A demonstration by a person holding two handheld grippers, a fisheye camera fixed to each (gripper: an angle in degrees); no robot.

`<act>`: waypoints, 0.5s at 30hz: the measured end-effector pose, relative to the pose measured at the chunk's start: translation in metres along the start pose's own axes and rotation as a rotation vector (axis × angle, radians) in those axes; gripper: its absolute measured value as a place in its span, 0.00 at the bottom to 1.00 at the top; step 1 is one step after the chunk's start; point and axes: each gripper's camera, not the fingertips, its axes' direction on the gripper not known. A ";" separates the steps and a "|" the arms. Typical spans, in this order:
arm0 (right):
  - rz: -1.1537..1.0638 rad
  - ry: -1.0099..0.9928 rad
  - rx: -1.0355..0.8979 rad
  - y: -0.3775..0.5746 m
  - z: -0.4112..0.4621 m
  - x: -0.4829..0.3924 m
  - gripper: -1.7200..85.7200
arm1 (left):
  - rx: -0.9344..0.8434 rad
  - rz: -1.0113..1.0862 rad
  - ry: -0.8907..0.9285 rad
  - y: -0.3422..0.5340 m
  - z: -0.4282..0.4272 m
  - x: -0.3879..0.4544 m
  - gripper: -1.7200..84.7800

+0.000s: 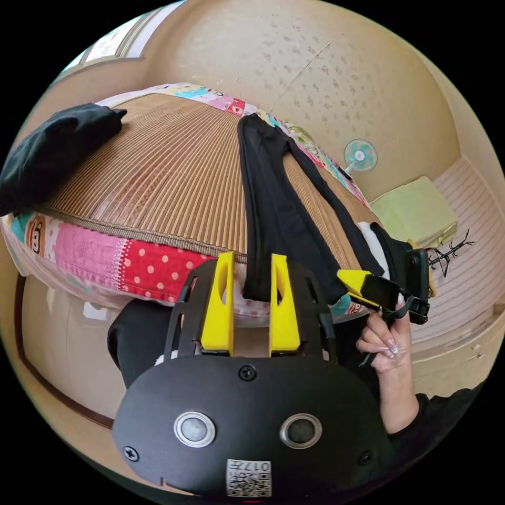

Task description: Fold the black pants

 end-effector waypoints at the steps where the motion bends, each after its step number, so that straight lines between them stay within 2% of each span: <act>1: 0.026 0.016 -0.002 -0.001 0.006 -0.001 0.19 | 0.004 0.007 -0.030 0.002 0.005 0.003 0.13; 3: 0.075 0.027 -0.016 -0.004 0.014 0.002 0.17 | 0.011 0.038 -0.068 0.006 0.004 0.012 0.10; 5: 0.126 -0.034 -0.010 -0.004 0.009 0.004 0.08 | -0.074 0.051 -0.019 0.005 0.009 0.015 0.06; 6: 0.114 -0.074 0.007 -0.003 0.003 0.002 0.08 | -0.081 0.048 0.008 0.004 0.006 0.013 0.06; 8: 0.045 -0.214 0.116 0.008 -0.040 -0.011 0.06 | -0.002 0.045 0.180 0.003 -0.034 0.000 0.04; 10: -0.004 -0.219 0.177 0.021 -0.079 -0.019 0.06 | 0.104 0.048 0.292 0.007 -0.079 -0.014 0.03; 11: -0.032 -0.176 0.195 0.033 -0.100 -0.022 0.06 | 0.143 0.057 0.279 0.012 -0.107 -0.022 0.03; 13: -0.017 -0.095 0.105 0.047 -0.107 -0.019 0.06 | 0.113 0.098 0.177 0.019 -0.129 -0.027 0.03; 15: 0.018 0.000 -0.063 0.062 -0.089 -0.014 0.06 | 0.031 0.111 0.216 0.029 -0.127 -0.030 0.03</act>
